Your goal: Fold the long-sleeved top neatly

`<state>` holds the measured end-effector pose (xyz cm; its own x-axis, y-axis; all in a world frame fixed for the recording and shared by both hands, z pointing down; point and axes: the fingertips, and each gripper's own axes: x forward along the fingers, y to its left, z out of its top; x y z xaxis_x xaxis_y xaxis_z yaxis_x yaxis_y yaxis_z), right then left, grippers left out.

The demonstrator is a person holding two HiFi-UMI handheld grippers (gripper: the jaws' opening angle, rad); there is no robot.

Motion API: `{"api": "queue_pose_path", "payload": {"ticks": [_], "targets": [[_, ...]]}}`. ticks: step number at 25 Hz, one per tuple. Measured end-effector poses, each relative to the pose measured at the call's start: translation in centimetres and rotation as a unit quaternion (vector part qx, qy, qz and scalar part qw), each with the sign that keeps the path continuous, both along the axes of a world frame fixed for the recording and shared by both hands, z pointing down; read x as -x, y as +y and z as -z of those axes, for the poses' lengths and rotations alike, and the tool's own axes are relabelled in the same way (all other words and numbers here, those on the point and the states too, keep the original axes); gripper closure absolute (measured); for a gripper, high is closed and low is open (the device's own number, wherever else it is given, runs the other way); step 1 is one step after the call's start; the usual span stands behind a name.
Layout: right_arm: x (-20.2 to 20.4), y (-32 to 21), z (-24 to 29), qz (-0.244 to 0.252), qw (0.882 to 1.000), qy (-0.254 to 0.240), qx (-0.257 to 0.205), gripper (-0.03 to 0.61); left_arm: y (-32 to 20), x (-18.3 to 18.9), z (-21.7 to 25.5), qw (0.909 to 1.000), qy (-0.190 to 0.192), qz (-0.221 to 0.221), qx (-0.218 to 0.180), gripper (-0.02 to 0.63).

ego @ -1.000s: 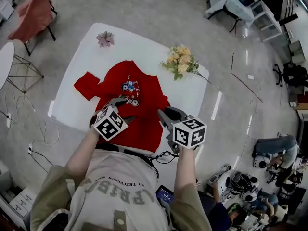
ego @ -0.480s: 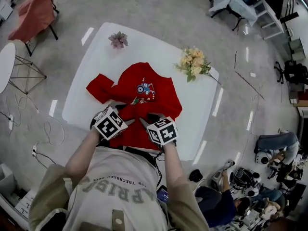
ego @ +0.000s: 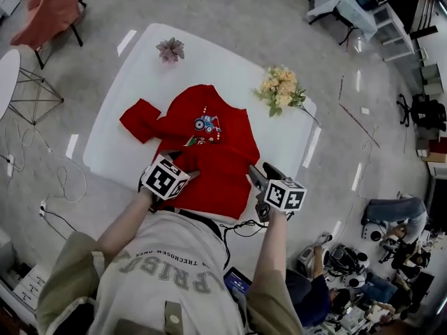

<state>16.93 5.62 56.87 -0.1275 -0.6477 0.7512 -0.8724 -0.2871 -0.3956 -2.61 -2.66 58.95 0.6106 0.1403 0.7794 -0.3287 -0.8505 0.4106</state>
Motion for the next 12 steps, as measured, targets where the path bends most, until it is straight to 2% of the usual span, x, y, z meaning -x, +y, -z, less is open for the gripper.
{"api": "queue_pose_path", "payload": {"ticks": [2,6,7,10,11,12], "targets": [[-1.6,0.0,-1.7,-0.009,1.000,-0.021,0.009,0.318,0.1,-0.4,-0.7,0.9992,-0.012,0.038,-0.011,0.291],[-0.9,-1.1,-4.7,0.031,0.996,-0.075,0.029,0.321,0.7,-1.3,-2.5,0.9960,-0.040,0.075,-0.028,0.296],[-0.9,-1.2,-4.9,0.040,0.995,-0.081,0.029,0.353,0.8,-1.6,-2.6,0.9953,-0.039,0.081,-0.036,0.330],[-2.4,-1.7,-3.6,0.060,0.994,-0.093,0.015,0.512,0.7,-1.3,-1.8,0.9926,-0.028,0.098,-0.067,0.534],[-3.2,-1.9,-3.0,0.075,0.993,-0.090,0.014,0.537,0.7,-1.0,-1.4,0.9919,-0.022,0.103,-0.071,0.566],[-4.1,-2.1,-2.5,0.097,0.992,-0.080,0.018,0.537,0.6,-0.7,-0.8,0.9913,-0.016,0.110,-0.071,0.571]]}}
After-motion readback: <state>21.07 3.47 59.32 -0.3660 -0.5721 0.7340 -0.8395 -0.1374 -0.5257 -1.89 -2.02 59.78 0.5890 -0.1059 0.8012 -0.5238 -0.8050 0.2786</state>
